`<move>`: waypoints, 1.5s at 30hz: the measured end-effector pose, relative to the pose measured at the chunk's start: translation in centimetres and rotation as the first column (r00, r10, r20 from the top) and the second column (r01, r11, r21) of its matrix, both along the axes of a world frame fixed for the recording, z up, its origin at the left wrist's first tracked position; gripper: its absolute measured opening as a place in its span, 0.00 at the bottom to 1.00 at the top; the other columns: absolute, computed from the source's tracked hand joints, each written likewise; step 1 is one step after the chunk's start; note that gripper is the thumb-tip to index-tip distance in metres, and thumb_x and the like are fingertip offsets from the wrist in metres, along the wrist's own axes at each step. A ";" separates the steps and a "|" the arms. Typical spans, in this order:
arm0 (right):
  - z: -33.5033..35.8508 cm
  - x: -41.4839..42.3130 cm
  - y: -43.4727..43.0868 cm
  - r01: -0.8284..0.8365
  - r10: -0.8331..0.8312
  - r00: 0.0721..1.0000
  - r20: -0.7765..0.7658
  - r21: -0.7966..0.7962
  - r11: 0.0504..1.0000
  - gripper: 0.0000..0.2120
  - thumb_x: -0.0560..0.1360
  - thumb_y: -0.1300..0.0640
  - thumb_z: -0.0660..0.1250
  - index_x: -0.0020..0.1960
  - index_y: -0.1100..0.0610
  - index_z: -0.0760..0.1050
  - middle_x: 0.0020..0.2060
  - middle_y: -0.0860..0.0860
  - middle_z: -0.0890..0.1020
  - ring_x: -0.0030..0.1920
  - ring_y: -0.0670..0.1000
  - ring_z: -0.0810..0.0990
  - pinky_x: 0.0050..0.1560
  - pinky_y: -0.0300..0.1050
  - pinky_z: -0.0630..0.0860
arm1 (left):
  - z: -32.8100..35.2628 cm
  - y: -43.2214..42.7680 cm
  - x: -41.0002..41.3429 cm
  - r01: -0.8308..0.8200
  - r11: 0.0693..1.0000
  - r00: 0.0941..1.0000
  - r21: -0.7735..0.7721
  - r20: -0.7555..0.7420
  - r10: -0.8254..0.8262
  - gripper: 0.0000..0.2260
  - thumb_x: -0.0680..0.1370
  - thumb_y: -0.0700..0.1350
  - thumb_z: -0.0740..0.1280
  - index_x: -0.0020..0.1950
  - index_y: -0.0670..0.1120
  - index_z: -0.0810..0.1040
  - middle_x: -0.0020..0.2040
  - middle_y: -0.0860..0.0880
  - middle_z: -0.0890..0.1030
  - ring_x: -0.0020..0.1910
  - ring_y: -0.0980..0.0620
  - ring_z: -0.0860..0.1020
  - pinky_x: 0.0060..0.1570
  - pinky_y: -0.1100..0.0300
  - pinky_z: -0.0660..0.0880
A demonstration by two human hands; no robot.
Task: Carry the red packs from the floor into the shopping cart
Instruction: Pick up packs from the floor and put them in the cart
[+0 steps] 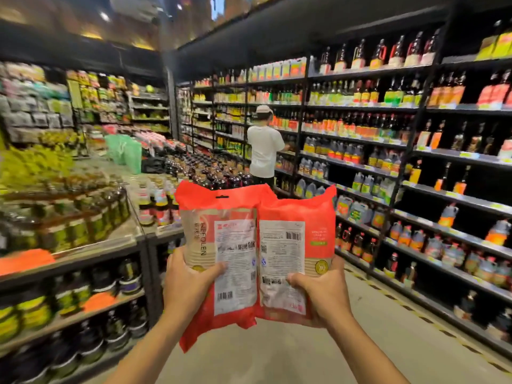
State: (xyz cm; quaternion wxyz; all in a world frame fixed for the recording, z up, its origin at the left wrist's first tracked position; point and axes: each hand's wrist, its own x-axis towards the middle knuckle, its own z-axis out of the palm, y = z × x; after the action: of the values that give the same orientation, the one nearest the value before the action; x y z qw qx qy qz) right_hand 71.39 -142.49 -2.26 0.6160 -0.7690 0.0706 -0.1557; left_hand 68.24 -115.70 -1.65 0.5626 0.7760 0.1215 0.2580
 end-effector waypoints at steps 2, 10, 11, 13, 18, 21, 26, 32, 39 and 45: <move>-0.2 1.9 4.3 -0.061 0.061 0.998 0.031 0.002 0.998 0.37 0.49 0.50 0.83 0.56 0.44 0.72 0.50 0.49 0.86 0.45 0.51 0.87 0.48 0.59 0.85 | 1.0 3.7 -0.7 -0.063 0.998 0.998 0.004 -0.001 0.063 0.26 0.62 0.54 0.84 0.52 0.57 0.74 0.53 0.51 0.79 0.51 0.51 0.80 0.50 0.45 0.79; 1.2 3.6 21.2 -0.333 0.333 0.943 0.029 0.009 0.943 0.38 0.50 0.51 0.82 0.56 0.49 0.70 0.47 0.48 0.86 0.45 0.51 0.87 0.49 0.58 0.84 | 1.6 18.3 -4.7 -0.345 0.938 0.938 -0.011 -0.003 0.345 0.31 0.54 0.64 0.79 0.52 0.57 0.75 0.52 0.52 0.82 0.49 0.52 0.82 0.49 0.43 0.81; 1.2 3.7 23.1 -0.367 0.367 0.930 0.022 0.007 0.930 0.38 0.51 0.52 0.83 0.56 0.49 0.70 0.48 0.49 0.86 0.46 0.51 0.87 0.49 0.58 0.84 | 1.5 19.8 -5.6 -0.375 0.927 0.927 -0.015 -0.005 0.375 0.31 0.54 0.64 0.80 0.53 0.57 0.76 0.52 0.52 0.82 0.49 0.52 0.83 0.49 0.43 0.81; 1.1 4.1 26.7 -0.444 0.445 0.895 0.023 -0.009 0.896 0.38 0.51 0.51 0.84 0.56 0.48 0.70 0.48 0.49 0.86 0.46 0.51 0.87 0.49 0.58 0.84 | 1.6 22.3 -7.3 -0.442 0.897 0.897 -0.017 0.002 0.442 0.32 0.55 0.63 0.81 0.54 0.56 0.76 0.52 0.52 0.83 0.49 0.53 0.83 0.48 0.44 0.82; 0.6 4.4 35.3 -0.609 0.609 0.792 0.028 -0.016 0.793 0.40 0.48 0.46 0.83 0.55 0.45 0.68 0.51 0.49 0.84 0.49 0.51 0.86 0.52 0.58 0.83 | 2.2 26.8 -11.3 -0.618 0.786 0.786 -0.010 -0.013 0.618 0.26 0.62 0.48 0.86 0.51 0.56 0.74 0.50 0.53 0.83 0.48 0.52 0.84 0.47 0.48 0.81; 0.8 4.2 39.9 -0.696 0.696 0.718 0.021 -0.020 0.718 0.40 0.48 0.44 0.83 0.54 0.39 0.66 0.54 0.49 0.83 0.52 0.51 0.85 0.54 0.59 0.82 | 2.6 29.1 -13.4 -0.702 0.713 0.712 -0.005 -0.034 0.701 0.30 0.57 0.58 0.84 0.51 0.57 0.73 0.52 0.52 0.83 0.48 0.51 0.84 0.47 0.45 0.83; 1.3 4.5 46.4 -0.824 0.824 0.567 0.000 -0.014 0.567 0.40 0.47 0.41 0.80 0.54 0.40 0.65 0.55 0.50 0.81 0.53 0.52 0.84 0.55 0.60 0.82 | 2.9 31.7 -15.3 -0.820 0.573 0.573 -0.005 -0.021 0.820 0.30 0.54 0.62 0.79 0.52 0.57 0.74 0.52 0.51 0.83 0.47 0.52 0.84 0.47 0.46 0.83; 2.0 6.0 52.6 -0.925 0.925 0.380 -0.024 -0.001 0.380 0.41 0.48 0.41 0.80 0.55 0.41 0.63 0.56 0.49 0.81 0.53 0.51 0.84 0.55 0.59 0.83 | 3.5 33.5 -15.4 -0.920 0.393 0.393 0.000 -0.013 0.919 0.30 0.55 0.61 0.80 0.52 0.57 0.74 0.51 0.53 0.84 0.48 0.52 0.83 0.50 0.44 0.82; 1.7 8.4 58.0 -0.970 0.970 0.241 -0.025 0.023 0.241 0.38 0.49 0.42 0.81 0.51 0.36 0.63 0.55 0.48 0.81 0.52 0.51 0.84 0.54 0.59 0.83 | 3.2 35.3 -14.0 -0.964 0.265 0.265 0.006 0.003 0.964 0.32 0.53 0.64 0.79 0.54 0.59 0.74 0.53 0.54 0.83 0.49 0.51 0.84 0.50 0.43 0.83; 1.5 9.7 61.7 -0.985 0.985 0.171 -0.036 0.025 0.171 0.39 0.49 0.43 0.82 0.52 0.38 0.64 0.54 0.48 0.81 0.52 0.51 0.84 0.53 0.58 0.83 | 2.7 37.2 -13.0 -0.980 0.201 0.200 -0.018 0.008 0.980 0.30 0.56 0.60 0.80 0.54 0.58 0.74 0.52 0.54 0.84 0.48 0.50 0.84 0.49 0.44 0.84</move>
State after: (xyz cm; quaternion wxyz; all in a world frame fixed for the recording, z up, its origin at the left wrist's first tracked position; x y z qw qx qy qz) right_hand 81.05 -80.80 -0.77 0.5686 -0.6382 -0.4278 0.2940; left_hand 55.20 -78.49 1.07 0.2772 0.5196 0.5809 0.5618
